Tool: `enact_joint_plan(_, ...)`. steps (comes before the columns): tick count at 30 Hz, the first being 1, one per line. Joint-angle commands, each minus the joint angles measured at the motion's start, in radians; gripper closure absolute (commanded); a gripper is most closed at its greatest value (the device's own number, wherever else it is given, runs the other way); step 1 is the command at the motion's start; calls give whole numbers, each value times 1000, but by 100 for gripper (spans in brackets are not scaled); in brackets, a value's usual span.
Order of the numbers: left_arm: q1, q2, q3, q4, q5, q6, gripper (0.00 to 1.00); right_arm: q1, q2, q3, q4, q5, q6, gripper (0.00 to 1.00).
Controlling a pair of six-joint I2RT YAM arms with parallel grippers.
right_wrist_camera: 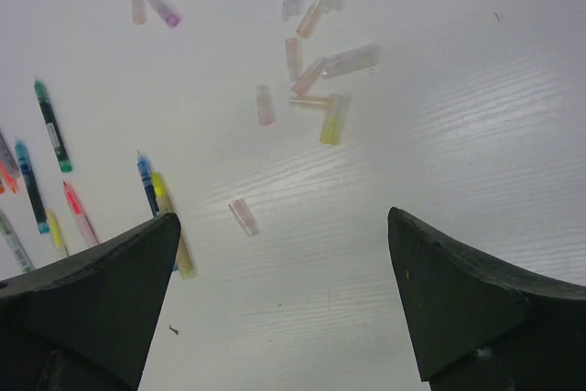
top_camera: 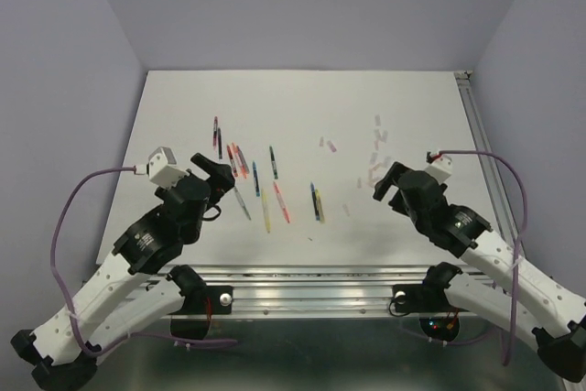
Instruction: Open the pen caps
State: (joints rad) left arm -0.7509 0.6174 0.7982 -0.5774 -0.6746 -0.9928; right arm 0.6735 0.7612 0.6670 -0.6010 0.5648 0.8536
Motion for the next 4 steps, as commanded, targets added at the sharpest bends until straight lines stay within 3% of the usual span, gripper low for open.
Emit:
enact_joint_plan(1,-1,-18,-7,-58,-80,-33,1,-8,-40,43,-23,64,21,0)
enact_joint_plan(4,1,-7,-14,-55,-77,-29,1,-6,-45,42,-25,67,21,0)
